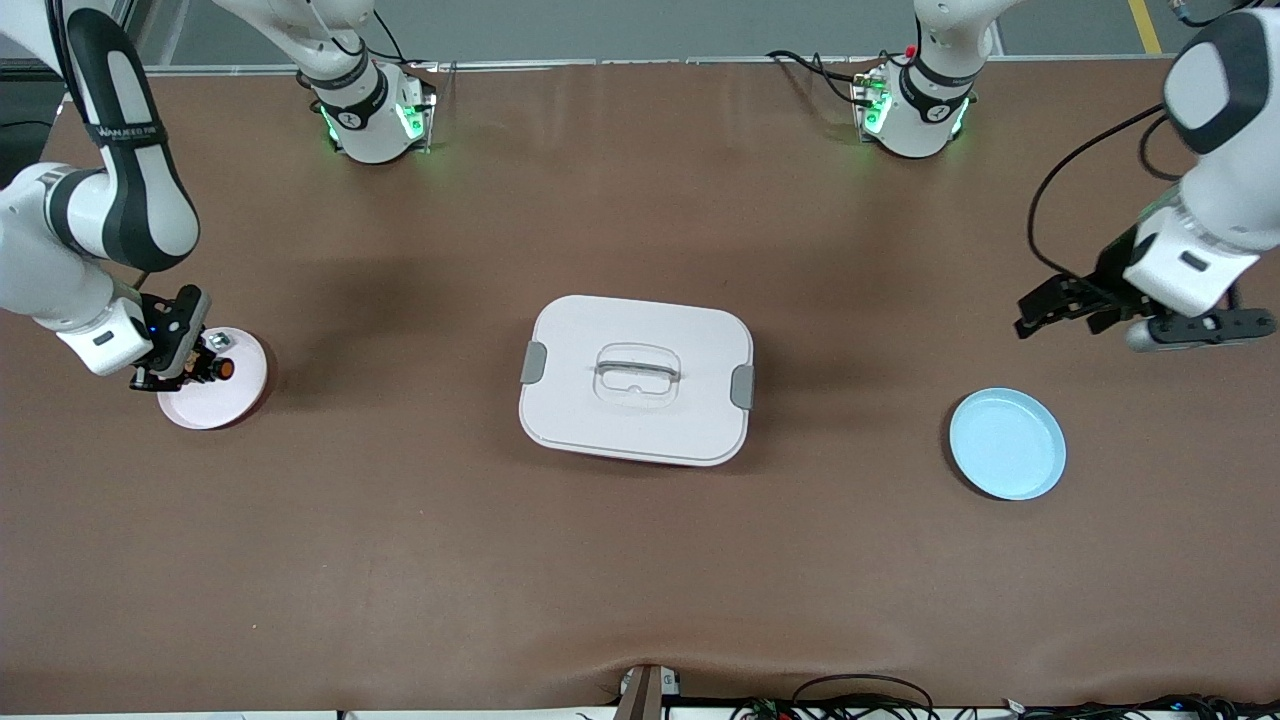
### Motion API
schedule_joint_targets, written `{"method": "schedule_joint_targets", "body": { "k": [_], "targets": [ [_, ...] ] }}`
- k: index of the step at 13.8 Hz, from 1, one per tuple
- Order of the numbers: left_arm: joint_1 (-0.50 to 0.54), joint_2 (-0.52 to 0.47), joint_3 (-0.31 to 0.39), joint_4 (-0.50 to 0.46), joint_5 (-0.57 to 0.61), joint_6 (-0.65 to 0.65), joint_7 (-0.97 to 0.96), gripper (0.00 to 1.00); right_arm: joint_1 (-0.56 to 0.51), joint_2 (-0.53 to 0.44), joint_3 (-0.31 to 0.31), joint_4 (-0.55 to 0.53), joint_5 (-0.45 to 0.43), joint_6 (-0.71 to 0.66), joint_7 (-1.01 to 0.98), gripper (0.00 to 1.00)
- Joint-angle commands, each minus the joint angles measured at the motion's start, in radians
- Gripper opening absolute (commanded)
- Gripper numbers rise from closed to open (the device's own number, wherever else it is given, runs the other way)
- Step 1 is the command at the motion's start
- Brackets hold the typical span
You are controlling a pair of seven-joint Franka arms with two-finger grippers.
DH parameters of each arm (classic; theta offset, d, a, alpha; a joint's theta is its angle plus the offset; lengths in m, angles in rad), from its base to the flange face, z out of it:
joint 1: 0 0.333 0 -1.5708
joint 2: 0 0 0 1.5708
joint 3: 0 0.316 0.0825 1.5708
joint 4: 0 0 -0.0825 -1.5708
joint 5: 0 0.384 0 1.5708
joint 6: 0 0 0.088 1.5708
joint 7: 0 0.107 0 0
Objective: Transfer orange switch to right arm and place
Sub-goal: 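Lower the switch onto the white plate and open the right gripper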
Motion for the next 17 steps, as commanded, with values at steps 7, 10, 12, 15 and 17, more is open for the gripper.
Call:
{"method": "schedule_joint_targets", "body": {
  "k": [7,10,12,15,17],
  "targets": [
    [0.020,-0.019,0.007,0.155,0.021,-0.128,-0.003,1.00,-0.084,0.090,0.020,-0.062,-0.015,0.169,-0.083,0.00],
    [0.020,-0.020,0.012,0.155,0.023,-0.129,-0.003,1.00,-0.094,0.127,0.020,-0.062,-0.015,0.218,-0.095,0.00],
    [0.020,-0.020,0.012,0.155,0.023,-0.142,-0.004,1.00,-0.105,0.158,0.020,-0.062,-0.015,0.277,-0.141,0.00],
    [0.020,-0.020,0.013,0.156,0.021,-0.143,-0.004,1.00,-0.117,0.171,0.019,-0.061,-0.016,0.292,-0.161,0.00],
    [0.020,-0.020,0.020,0.164,0.023,-0.143,0.003,1.00,-0.125,0.176,0.019,-0.061,-0.016,0.307,-0.181,0.00]
  ]
}}
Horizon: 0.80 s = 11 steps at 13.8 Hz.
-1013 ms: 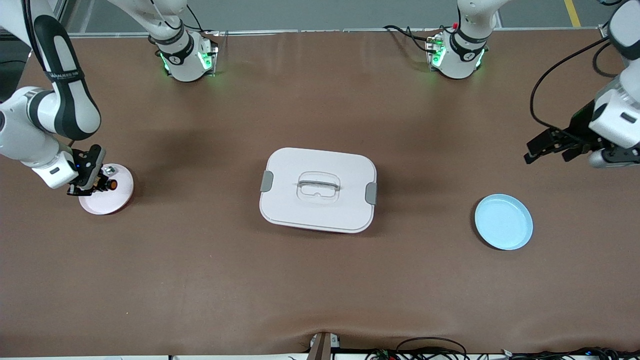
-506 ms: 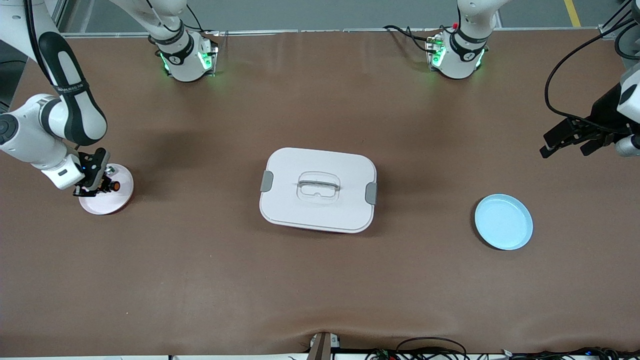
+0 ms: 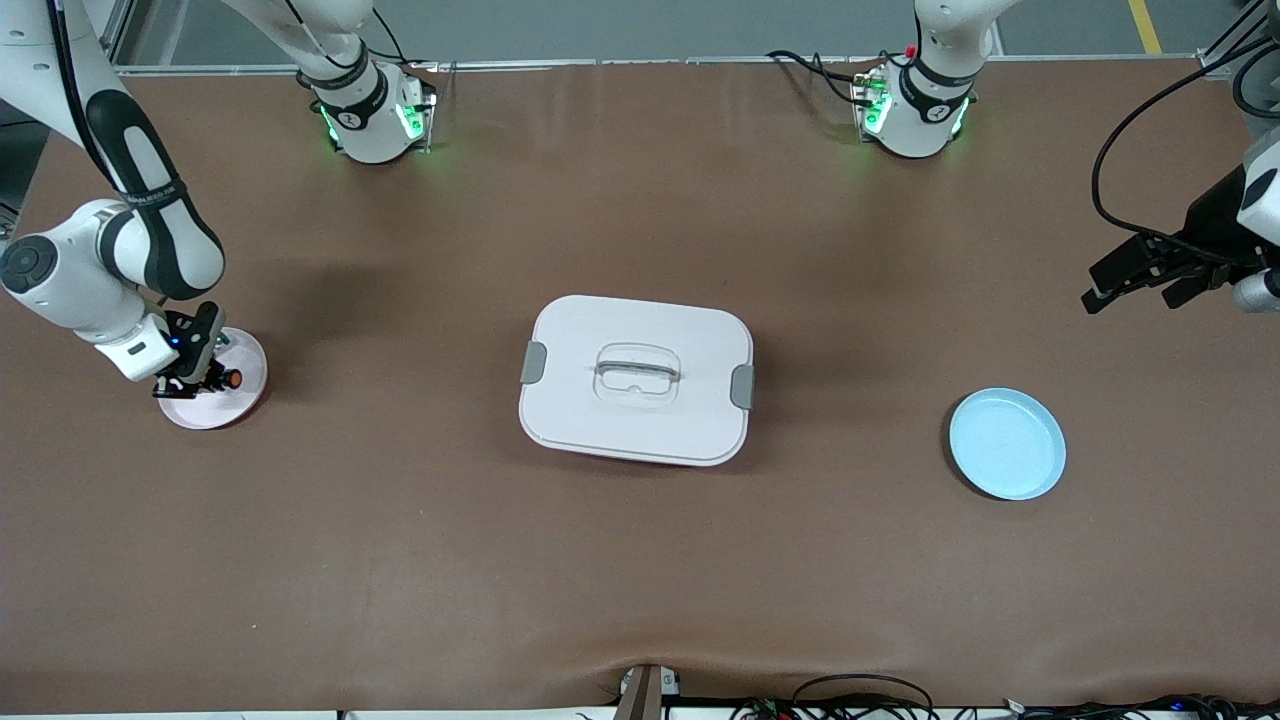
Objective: Transfer orange switch to right arm and place
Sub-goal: 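Lower the switch onto the white plate and open the right gripper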
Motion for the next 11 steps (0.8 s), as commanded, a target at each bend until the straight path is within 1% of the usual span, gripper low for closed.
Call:
{"method": "schedule_joint_targets", "body": {
  "k": [1,2,4,6,7,8,10,11],
  "targets": [
    [0.005,-0.010,0.007,0.029,0.021,-0.037,0.002,1.00,-0.034,0.004,0.018,-0.003,-0.016,0.029,-0.035,0.00],
    [0.005,-0.010,0.009,0.034,0.021,-0.063,-0.001,1.00,-0.037,0.010,0.018,-0.001,-0.016,0.035,-0.040,0.00],
    [0.000,-0.009,0.009,0.042,0.021,-0.073,-0.001,1.00,-0.037,0.023,0.018,-0.001,-0.016,0.052,-0.041,0.00],
    [-0.022,-0.009,0.035,0.042,0.021,-0.073,0.000,1.00,-0.042,0.033,0.018,0.001,-0.016,0.067,-0.041,0.00],
    [-0.062,-0.009,0.068,0.042,0.021,-0.073,-0.001,1.00,-0.043,0.038,0.018,0.001,-0.016,0.070,-0.041,0.00],
    [-0.125,-0.009,0.131,0.042,0.021,-0.073,-0.006,1.00,-0.045,0.043,0.018,0.002,-0.016,0.074,-0.041,0.00],
    [-0.292,-0.009,0.293,0.042,0.021,-0.073,-0.011,1.00,-0.045,0.049,0.018,0.004,-0.016,0.078,-0.041,0.00],
    [-0.358,-0.009,0.358,0.042,0.021,-0.074,-0.011,1.00,-0.047,0.052,0.018,0.004,-0.016,0.078,-0.041,0.00]
  ]
}}
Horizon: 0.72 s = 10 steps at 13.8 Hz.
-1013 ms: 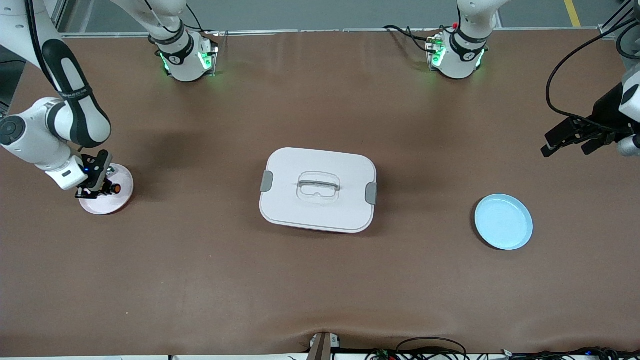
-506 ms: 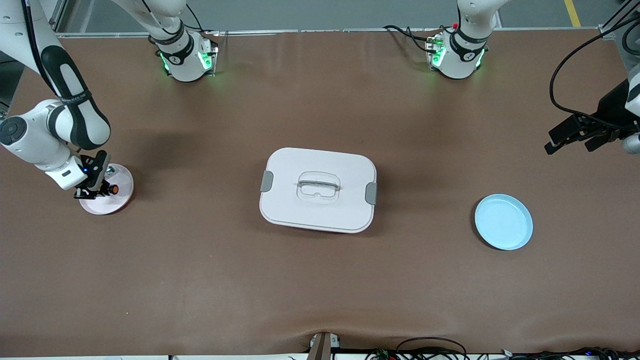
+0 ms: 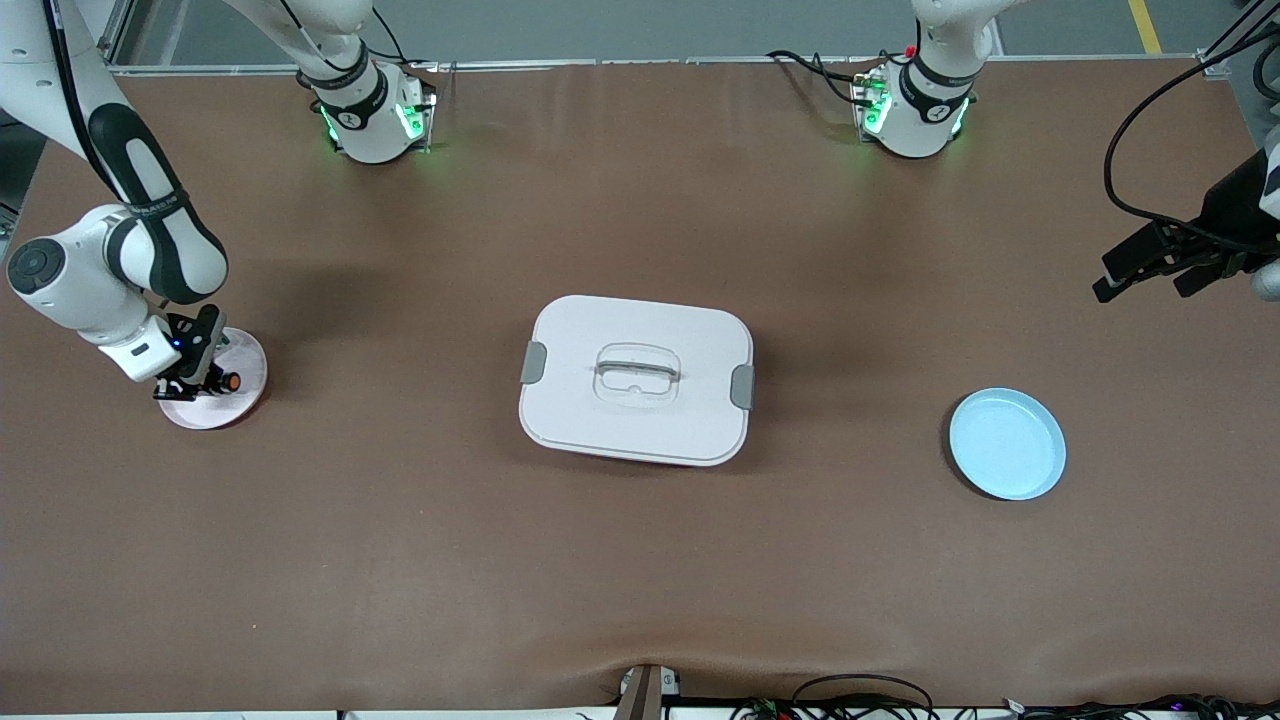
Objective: Transfer orange switch to right arm and place
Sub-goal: 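Lower the switch onto the white plate and open the right gripper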
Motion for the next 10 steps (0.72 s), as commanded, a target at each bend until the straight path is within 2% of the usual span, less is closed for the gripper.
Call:
{"method": "schedule_joint_targets", "body": {
  "k": [1,4,7,8,9,10],
  "targets": [
    [-0.156,-0.009,0.148,0.011,0.021,-0.026,-0.011,1.00,-0.028,0.007,0.018,0.005,-0.016,0.013,-0.017,0.00],
    [-0.245,-0.009,0.233,0.011,0.021,-0.027,-0.011,1.00,-0.026,0.014,0.018,0.008,-0.016,0.013,-0.018,0.00],
    [-0.253,-0.007,0.239,0.011,0.024,-0.027,-0.011,1.00,-0.026,0.016,0.020,0.010,-0.014,0.013,-0.017,0.00],
    [-0.261,-0.007,0.241,0.011,0.024,-0.027,-0.011,1.00,-0.026,0.016,0.020,0.014,-0.013,0.013,-0.008,0.18],
    [-0.270,-0.006,0.254,0.011,0.024,-0.027,-0.012,1.00,-0.029,0.019,0.020,0.019,-0.013,0.010,-0.015,0.99],
    [-0.287,-0.006,0.267,0.011,0.024,-0.027,-0.011,1.00,-0.028,0.021,0.020,0.020,-0.011,0.010,-0.015,1.00]
  ]
}}
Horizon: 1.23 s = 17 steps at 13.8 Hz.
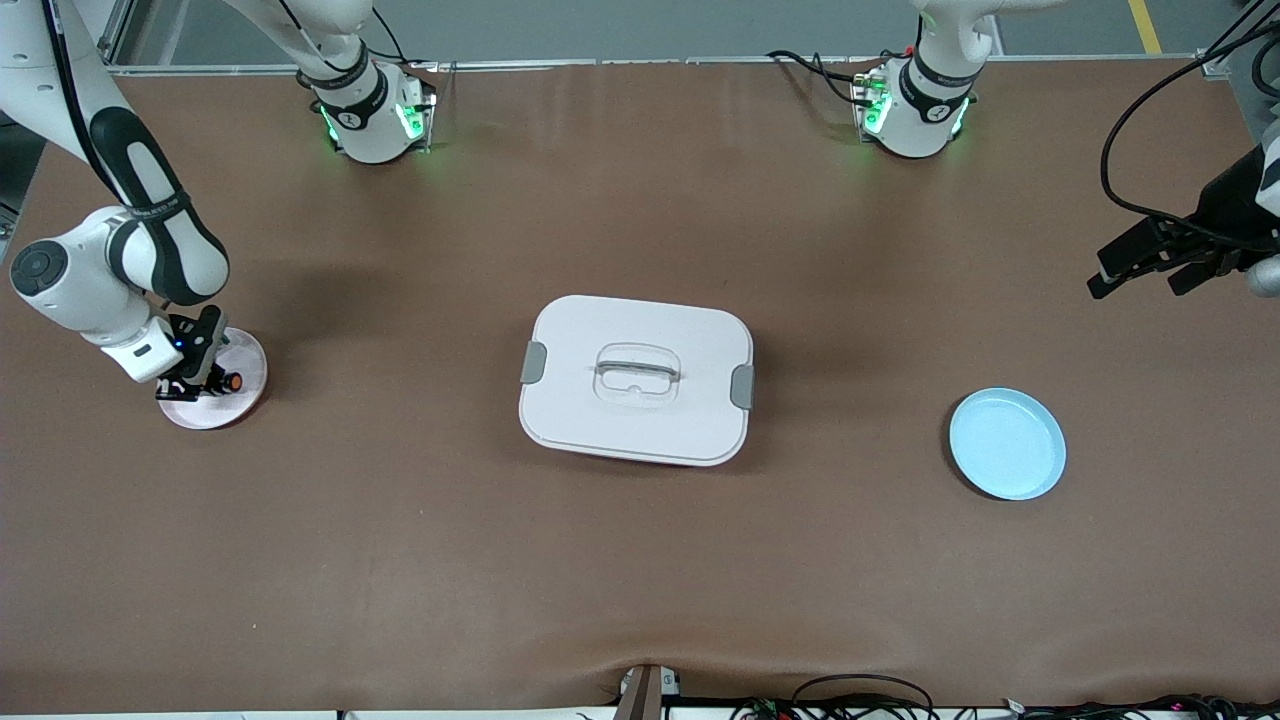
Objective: Transfer orange switch to right arm and place
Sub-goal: 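Lower the switch onto the white plate and open the right gripper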
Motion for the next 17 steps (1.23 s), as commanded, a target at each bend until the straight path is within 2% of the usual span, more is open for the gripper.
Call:
{"method": "schedule_joint_targets", "body": {
  "k": [1,4,10,13,17],
  "targets": [
    [-0.044,-0.006,0.043,0.011,0.024,-0.022,-0.010,1.00,-0.025,0.012,0.019,0.023,-0.011,0.000,-0.011,1.00],
    [-0.043,-0.006,0.045,0.011,0.026,-0.022,-0.010,1.00,-0.025,-0.003,0.020,0.046,-0.002,-0.051,-0.004,1.00],
    [-0.034,-0.007,0.045,0.017,0.027,-0.022,-0.009,1.00,-0.039,-0.041,0.019,0.274,0.010,-0.488,0.101,1.00],
    [-0.035,-0.010,0.033,0.019,0.035,-0.023,-0.010,1.00,-0.043,-0.069,0.017,0.365,0.010,-0.648,0.230,1.00],
    [-0.043,-0.009,0.022,0.045,0.101,-0.025,-0.009,1.00,-0.042,-0.141,0.017,0.410,0.009,-0.768,0.429,1.00]
  ]
}}
